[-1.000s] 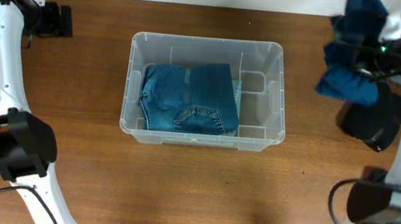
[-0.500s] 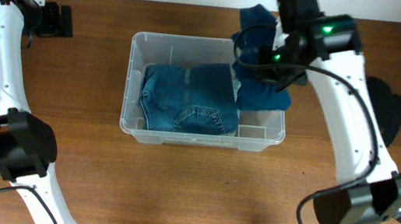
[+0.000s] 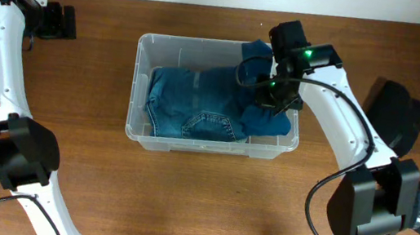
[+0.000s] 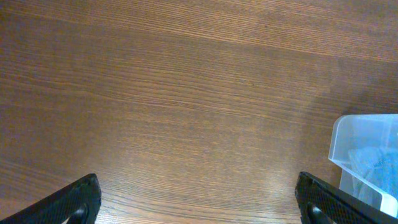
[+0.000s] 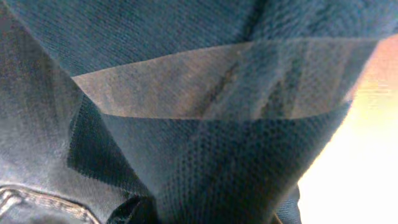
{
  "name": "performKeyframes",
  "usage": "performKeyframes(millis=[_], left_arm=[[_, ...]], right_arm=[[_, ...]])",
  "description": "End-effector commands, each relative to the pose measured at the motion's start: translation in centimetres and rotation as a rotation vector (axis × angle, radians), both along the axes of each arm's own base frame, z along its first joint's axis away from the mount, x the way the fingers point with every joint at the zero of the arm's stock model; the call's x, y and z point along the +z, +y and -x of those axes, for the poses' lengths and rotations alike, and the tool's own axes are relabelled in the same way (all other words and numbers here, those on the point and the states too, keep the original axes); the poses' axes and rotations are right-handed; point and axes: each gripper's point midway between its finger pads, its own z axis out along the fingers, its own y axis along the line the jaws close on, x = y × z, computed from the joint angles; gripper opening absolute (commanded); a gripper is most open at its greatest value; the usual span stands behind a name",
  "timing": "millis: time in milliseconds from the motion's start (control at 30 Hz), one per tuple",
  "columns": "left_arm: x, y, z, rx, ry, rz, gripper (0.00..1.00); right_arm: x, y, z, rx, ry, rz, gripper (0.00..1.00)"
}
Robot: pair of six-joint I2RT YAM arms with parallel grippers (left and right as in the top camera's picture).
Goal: Pack container
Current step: 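Place the dark-blue denim item in the bin's right side and release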
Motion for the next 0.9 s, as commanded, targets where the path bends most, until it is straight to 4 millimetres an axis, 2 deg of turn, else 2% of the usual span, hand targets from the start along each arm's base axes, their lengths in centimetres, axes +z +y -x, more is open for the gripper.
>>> performKeyframes(millis=[0, 400, 700, 800, 833, 867], left_arm=[[-0.6, 0.2, 0.0, 0.002, 0.012, 0.0, 0.99], [-0.6, 0.2, 0.0, 0.003, 0.012, -0.001, 0.99], [-0.6, 0.2, -0.1, 0.003, 0.012, -0.001, 0.99], [-0.6, 0.2, -0.1, 0.003, 0.012, -0.001, 0.99], [-0.6, 0.2, -0.1, 0.003, 0.012, -0.001, 0.99], [-0.6, 0.2, -0.1, 0.003, 0.01, -0.001, 0.99]], right_arm=[[-1.5, -0.9, 0.8, -0.012, 0.022, 0.039, 0.04], [-7.1, -1.1, 1.5, 0.02, 0.106, 0.069, 0.05], [-10.5, -1.2, 2.1, 0.037, 0.184, 0.091, 0.04], [-11.0, -1.3, 2.3, 0.04, 0.197, 0.095, 0.05], [-11.0, -1.2, 2.2, 0.041, 0.194, 0.094, 0.08], [-11.0, -1.2, 2.1, 0.044, 0.192, 0.092, 0.19]])
